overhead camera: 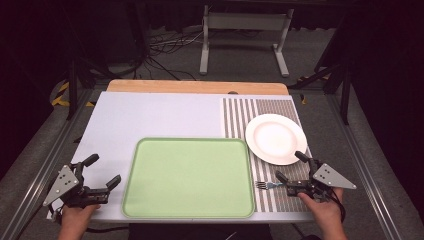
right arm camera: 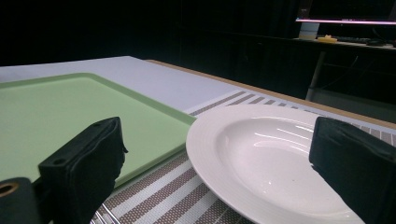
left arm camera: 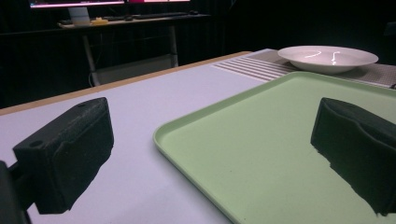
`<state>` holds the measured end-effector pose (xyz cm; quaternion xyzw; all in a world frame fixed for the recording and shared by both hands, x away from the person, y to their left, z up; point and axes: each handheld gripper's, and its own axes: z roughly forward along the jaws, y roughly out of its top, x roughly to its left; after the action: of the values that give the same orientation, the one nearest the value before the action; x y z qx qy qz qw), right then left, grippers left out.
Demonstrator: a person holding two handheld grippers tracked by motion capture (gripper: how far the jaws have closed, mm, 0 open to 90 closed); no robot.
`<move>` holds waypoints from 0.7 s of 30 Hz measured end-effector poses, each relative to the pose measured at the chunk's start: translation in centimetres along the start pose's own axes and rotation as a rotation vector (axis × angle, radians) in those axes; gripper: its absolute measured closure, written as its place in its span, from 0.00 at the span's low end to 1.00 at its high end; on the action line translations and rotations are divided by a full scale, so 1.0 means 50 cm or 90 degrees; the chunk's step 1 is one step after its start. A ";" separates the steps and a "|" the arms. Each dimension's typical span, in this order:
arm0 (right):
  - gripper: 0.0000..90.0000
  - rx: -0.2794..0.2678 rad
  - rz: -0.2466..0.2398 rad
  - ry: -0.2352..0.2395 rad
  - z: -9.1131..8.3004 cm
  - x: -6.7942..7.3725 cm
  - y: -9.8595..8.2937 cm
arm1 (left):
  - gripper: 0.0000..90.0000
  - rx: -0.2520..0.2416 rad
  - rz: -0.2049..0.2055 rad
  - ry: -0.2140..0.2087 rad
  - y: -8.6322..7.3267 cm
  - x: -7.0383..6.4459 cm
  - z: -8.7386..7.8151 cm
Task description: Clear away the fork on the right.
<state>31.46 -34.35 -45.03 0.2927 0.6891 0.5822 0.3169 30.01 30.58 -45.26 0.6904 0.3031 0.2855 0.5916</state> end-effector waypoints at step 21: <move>0.05 -0.002 0.003 -0.001 -0.001 0.000 0.001 | 0.00 0.002 0.005 -0.001 0.001 -0.001 0.000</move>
<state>31.43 -34.38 -44.95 0.2947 0.6873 0.5836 0.3164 29.99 30.55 -45.22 0.6927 0.3006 0.2869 0.5895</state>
